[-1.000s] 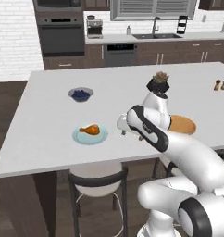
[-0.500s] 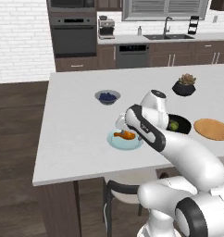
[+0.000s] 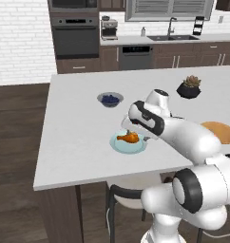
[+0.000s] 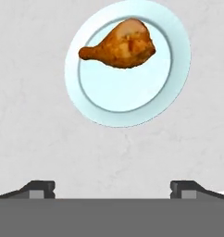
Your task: Pick the chicken drumstick and lime from their plates and place them in the bowl. Then put the bowl in the fridge.
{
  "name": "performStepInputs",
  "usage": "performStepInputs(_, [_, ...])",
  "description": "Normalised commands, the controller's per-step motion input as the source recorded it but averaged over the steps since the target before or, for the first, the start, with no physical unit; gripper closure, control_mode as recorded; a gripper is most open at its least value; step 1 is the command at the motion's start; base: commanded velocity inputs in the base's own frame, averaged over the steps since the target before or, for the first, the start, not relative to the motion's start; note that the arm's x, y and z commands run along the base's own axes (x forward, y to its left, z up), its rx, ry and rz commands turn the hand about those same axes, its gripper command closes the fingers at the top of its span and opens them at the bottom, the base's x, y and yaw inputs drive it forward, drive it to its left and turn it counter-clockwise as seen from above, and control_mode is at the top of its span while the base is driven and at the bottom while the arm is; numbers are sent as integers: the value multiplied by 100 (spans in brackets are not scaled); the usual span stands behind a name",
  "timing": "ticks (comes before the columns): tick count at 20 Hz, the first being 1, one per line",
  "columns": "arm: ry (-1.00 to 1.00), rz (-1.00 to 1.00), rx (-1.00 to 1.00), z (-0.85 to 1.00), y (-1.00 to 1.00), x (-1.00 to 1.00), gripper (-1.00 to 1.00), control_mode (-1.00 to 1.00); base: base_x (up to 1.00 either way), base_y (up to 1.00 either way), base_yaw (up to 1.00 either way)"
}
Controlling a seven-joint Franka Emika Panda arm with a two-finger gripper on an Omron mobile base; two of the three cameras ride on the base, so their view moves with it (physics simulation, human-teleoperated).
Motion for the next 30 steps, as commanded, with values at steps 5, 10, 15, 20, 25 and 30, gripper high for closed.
performStepInputs(5, [20,-40,0,-4,-13,75,-100,-100,0,0,0])
performStepInputs(10, [13,-35,0,-14,-28,48,-100,-100,0,0,0])
performStepInputs(15, [5,-25,0,-33,-21,9,-100,-100,0,0,0])
performStepInputs(20, [0,-8,-4,-42,0,28,-100,-100,0,0,0])
performStepInputs(25, [3,-2,-3,-23,0,39,-100,-100,0,0,0])
performStepInputs(30, [3,0,-2,-19,0,17,-100,-100,0,0,0])
